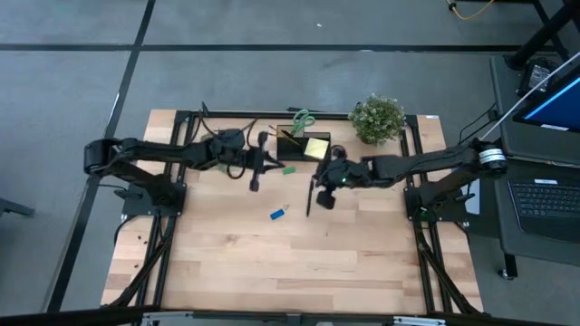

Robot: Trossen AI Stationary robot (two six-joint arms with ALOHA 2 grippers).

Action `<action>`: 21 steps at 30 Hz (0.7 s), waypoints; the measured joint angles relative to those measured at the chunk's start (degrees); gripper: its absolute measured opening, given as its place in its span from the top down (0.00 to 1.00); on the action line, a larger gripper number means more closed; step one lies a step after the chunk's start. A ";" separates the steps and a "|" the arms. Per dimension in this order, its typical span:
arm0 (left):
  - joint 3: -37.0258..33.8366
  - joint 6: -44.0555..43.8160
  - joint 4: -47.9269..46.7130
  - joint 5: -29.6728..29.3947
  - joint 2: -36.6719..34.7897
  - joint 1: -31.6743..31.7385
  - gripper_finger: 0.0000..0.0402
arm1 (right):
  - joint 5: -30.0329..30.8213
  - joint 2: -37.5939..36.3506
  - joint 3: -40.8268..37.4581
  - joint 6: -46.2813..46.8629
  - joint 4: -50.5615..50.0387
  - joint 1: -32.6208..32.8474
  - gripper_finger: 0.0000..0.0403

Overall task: Pick and place office supplies into organizer
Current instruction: Put the binding clip into the black desk organizer

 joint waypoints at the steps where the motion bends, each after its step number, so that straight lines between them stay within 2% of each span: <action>1: -0.01 0.10 -1.91 -0.75 -0.78 -0.79 1.00 | -0.21 -1.26 0.00 0.02 -3.18 -0.64 0.99; 4: -0.02 0.07 -5.31 -1.60 -2.22 -2.67 0.99 | -4.49 -4.79 0.00 -2.52 -12.95 -2.47 0.99; 7: -0.04 -0.38 -7.96 -1.70 -2.76 -4.78 1.00 | -10.46 -6.91 0.00 -8.69 -18.65 -3.46 0.99; 11: -2.11 -0.53 -7.53 -1.48 -2.76 -7.99 1.00 | -12.09 -7.59 0.00 -14.97 -23.37 -3.73 0.99; 15: -5.27 -0.25 -2.92 1.36 -2.74 -11.95 1.00 | -12.39 -6.57 0.00 -13.46 -28.96 -3.75 0.99; 21: -8.37 2.35 3.15 2.54 -2.74 -15.47 1.00 | -16.70 -4.68 0.00 -14.44 -34.01 -3.75 0.99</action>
